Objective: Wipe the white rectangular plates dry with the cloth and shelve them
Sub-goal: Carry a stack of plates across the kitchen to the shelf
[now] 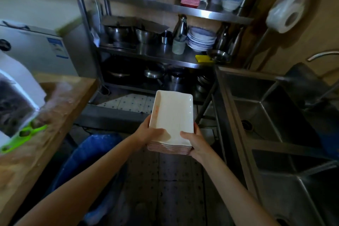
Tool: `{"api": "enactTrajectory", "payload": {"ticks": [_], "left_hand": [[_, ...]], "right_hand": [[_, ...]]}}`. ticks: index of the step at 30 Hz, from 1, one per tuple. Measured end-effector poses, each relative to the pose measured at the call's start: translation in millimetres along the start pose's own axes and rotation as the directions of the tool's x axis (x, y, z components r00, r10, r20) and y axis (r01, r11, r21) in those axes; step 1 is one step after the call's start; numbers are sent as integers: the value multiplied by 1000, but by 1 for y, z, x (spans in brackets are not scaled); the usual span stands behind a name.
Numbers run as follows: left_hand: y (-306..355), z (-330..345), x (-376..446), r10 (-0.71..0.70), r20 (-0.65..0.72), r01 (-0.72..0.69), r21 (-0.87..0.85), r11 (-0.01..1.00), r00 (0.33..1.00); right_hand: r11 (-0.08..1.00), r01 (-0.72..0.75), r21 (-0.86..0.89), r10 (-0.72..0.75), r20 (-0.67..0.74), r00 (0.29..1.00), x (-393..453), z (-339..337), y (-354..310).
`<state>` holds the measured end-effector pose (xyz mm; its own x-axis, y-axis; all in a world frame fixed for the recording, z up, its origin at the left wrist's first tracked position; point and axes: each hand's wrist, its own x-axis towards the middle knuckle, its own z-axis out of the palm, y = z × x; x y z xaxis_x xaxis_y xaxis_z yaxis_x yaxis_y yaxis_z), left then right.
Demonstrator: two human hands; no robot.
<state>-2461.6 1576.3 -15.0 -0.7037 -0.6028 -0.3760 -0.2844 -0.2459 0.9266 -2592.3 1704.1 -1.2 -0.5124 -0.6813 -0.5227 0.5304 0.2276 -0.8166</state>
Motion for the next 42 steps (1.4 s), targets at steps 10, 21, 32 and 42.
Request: {"api": "enactTrajectory", "payload": {"ticks": [10,21,32,42], "left_hand": [[77,-62,142,18,-25,-18,14,1000,1000],[153,-78,292,58,-24,-59,-48,997,998],[250,-98,427,106,-28,-108,-125,986,994],[333,-148,512,216,26,-213,-90,973,976]], "right_hand": [[999,41,33,-41,-10,999,133,54,-89],[989,142,41,-143,28,989,264,66,-195],[980,198,4,-197,115,974,400,82,-316],[967,256,19,-255,187,949,498,132,-404]]}}
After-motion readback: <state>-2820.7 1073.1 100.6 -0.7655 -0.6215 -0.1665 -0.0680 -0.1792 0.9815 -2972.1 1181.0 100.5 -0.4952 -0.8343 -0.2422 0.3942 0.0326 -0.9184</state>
